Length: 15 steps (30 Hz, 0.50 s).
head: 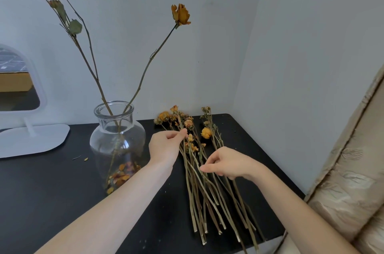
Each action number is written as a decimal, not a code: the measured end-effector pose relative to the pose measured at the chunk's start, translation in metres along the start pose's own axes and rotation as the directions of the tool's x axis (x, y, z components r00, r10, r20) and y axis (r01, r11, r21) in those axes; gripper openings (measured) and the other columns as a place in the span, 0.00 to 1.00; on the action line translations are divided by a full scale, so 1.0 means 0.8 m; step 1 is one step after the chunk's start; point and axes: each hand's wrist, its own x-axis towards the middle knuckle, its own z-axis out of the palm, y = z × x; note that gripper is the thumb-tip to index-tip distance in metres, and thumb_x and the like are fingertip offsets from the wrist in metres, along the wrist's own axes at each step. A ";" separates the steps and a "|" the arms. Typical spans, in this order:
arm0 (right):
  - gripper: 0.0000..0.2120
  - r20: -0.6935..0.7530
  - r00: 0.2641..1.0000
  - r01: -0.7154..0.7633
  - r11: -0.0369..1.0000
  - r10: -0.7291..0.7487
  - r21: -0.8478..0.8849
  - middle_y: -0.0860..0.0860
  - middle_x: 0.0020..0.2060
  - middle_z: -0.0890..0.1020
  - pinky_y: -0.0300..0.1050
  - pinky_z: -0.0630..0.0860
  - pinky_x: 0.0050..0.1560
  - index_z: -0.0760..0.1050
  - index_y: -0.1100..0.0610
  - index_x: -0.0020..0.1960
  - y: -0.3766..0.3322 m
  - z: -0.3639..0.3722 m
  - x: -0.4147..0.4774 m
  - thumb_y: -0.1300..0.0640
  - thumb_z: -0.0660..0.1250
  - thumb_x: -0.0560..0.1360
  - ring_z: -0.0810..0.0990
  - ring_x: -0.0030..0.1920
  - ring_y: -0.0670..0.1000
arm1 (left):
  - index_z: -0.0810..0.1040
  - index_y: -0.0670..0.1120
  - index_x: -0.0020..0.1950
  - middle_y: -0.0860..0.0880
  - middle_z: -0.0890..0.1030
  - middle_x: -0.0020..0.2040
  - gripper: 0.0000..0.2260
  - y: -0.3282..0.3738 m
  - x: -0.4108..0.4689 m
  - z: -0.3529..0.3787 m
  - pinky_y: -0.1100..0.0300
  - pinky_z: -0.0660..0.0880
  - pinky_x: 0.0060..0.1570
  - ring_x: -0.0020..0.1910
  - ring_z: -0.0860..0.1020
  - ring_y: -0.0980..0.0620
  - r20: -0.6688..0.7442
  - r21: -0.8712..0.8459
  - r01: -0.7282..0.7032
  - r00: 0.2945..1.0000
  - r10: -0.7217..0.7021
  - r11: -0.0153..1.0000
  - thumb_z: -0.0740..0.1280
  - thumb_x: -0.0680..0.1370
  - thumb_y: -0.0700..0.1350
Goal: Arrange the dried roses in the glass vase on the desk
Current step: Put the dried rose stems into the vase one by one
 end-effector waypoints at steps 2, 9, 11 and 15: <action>0.13 0.014 1.000 -0.006 1.000 0.006 -0.013 0.47 0.29 0.72 0.33 0.63 0.23 0.80 0.55 0.50 -0.001 0.001 -0.001 0.47 0.67 0.74 0.64 0.23 0.44 | 0.83 0.48 0.39 0.62 0.74 0.37 0.07 -0.001 0.000 -0.001 0.59 0.63 0.53 0.47 0.69 0.61 -0.007 0.005 -0.001 1.000 0.001 1.000 0.69 0.75 0.48; 0.15 0.036 0.999 -0.028 0.992 0.033 -0.126 0.46 0.27 0.73 0.30 0.64 0.21 0.80 0.56 0.48 -0.002 0.002 -0.021 0.44 0.68 0.72 0.67 0.16 0.40 | 0.84 0.45 0.43 0.58 0.76 0.39 0.07 -0.004 0.002 -0.004 0.59 0.64 0.52 0.48 0.70 0.60 -0.031 -0.008 -0.005 1.000 0.004 1.000 0.69 0.74 0.48; 0.16 0.055 0.998 -0.033 0.991 0.041 -0.133 0.46 0.26 0.72 0.32 0.64 0.23 0.80 0.56 0.48 0.000 0.007 -0.025 0.44 0.68 0.72 0.66 0.17 0.42 | 0.84 0.45 0.43 0.58 0.76 0.39 0.08 -0.004 0.002 -0.003 0.59 0.63 0.53 0.48 0.70 0.60 -0.030 -0.013 -0.006 1.000 0.005 1.000 0.69 0.74 0.48; 0.13 0.093 0.994 -0.045 0.996 0.052 -0.071 0.48 0.27 0.71 0.33 0.62 0.22 0.81 0.57 0.44 0.000 0.013 -0.031 0.47 0.67 0.73 0.62 0.23 0.45 | 0.83 0.46 0.41 0.57 0.77 0.41 0.07 -0.004 0.001 -0.002 0.59 0.63 0.53 0.48 0.70 0.60 -0.033 0.005 -0.019 0.999 0.020 1.000 0.69 0.74 0.48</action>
